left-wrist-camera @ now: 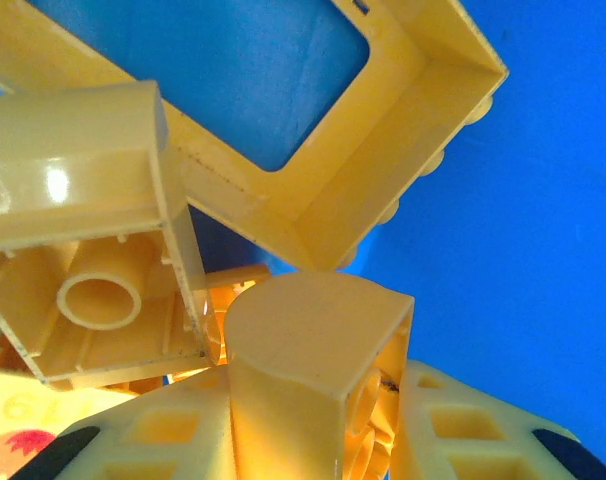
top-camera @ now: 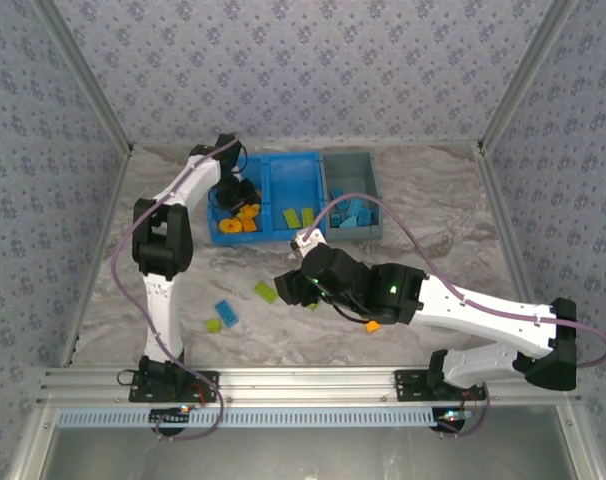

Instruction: Sort the legos into containers by color

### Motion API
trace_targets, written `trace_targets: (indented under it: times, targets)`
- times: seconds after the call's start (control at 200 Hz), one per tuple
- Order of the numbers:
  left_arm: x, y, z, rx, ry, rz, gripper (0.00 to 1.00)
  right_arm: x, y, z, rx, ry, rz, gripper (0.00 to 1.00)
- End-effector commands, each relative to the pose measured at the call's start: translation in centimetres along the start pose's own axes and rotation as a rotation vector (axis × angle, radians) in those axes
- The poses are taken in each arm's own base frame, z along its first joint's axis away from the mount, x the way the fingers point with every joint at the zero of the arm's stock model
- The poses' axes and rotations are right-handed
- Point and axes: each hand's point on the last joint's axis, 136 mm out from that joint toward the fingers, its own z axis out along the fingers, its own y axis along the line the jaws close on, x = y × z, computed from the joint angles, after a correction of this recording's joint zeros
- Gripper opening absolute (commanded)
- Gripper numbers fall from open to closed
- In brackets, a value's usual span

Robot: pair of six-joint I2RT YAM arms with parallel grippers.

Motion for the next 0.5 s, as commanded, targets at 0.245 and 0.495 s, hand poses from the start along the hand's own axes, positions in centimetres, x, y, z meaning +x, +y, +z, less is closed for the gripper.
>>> trace_targets:
  times: [0.245,0.495]
  targets:
    - [0.2,-1.4,-3.6,0.047,-0.047,0.047,0.50,-0.7,-0.8,-1.0,0.018,-0.033,0.037,0.62]
    - [1.6,-1.1,-7.2,0.093,-0.150,0.049,0.55,0.6,-1.0,-0.2,0.025,-0.004,0.032,0.62]
